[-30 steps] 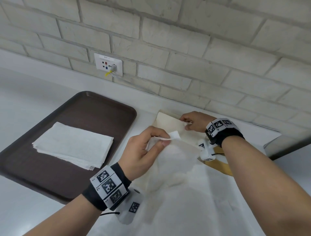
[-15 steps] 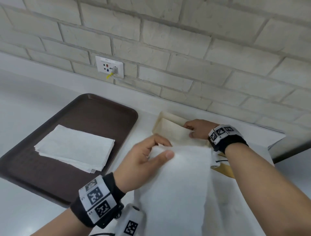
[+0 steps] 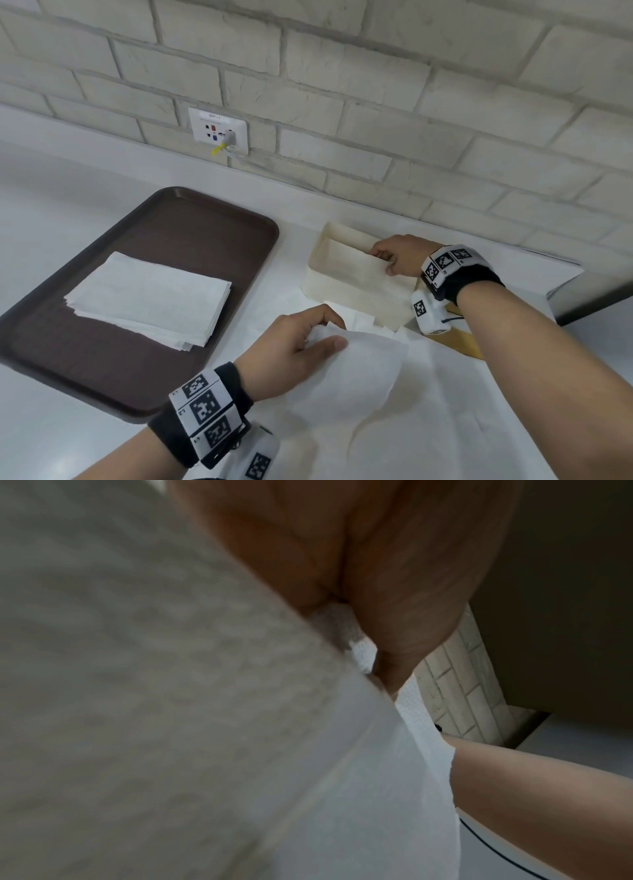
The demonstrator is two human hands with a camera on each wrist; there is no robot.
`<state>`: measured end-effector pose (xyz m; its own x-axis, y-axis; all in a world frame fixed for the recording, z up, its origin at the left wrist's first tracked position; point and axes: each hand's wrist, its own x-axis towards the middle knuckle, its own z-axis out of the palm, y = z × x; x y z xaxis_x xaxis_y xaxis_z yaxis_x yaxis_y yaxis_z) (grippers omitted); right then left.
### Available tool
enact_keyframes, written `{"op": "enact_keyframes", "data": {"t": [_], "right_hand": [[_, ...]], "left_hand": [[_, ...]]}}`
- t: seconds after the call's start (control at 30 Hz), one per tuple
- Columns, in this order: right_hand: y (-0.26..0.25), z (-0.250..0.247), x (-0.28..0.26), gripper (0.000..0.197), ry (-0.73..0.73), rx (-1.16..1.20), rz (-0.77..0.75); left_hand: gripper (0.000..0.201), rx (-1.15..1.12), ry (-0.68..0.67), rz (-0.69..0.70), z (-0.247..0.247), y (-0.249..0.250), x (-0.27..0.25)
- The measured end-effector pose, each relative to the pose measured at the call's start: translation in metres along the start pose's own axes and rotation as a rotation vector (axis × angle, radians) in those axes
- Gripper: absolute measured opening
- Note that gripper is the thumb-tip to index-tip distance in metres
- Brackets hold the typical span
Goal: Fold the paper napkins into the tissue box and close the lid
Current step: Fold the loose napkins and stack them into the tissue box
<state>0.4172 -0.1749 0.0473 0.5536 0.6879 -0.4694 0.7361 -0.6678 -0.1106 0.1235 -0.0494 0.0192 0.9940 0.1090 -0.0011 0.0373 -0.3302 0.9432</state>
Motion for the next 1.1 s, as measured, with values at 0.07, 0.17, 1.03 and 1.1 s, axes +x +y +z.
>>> {"op": "enact_keyframes", "data": {"t": [0.07, 0.17, 1.03, 1.1], "right_hand": [[0.002, -0.002, -0.003, 0.052, 0.003, 0.055, 0.002], [0.004, -0.006, -0.009, 0.049, 0.079, 0.108, 0.019], [-0.058, 0.054, -0.117, 0.072, 0.528, 0.884, -0.148], [-0.077, 0.075, -0.139, 0.088, 0.512, 1.251, -0.232]], "left_hand": [[0.003, 0.006, 0.0, 0.01, 0.0, 0.001, 0.001], [0.004, -0.002, -0.004, 0.01, 0.001, 0.002, 0.002], [0.017, 0.02, 0.224, 0.131, -0.032, 0.0, 0.001], [0.02, -0.014, 0.269, 0.182, -0.039, 0.005, 0.004]]}}
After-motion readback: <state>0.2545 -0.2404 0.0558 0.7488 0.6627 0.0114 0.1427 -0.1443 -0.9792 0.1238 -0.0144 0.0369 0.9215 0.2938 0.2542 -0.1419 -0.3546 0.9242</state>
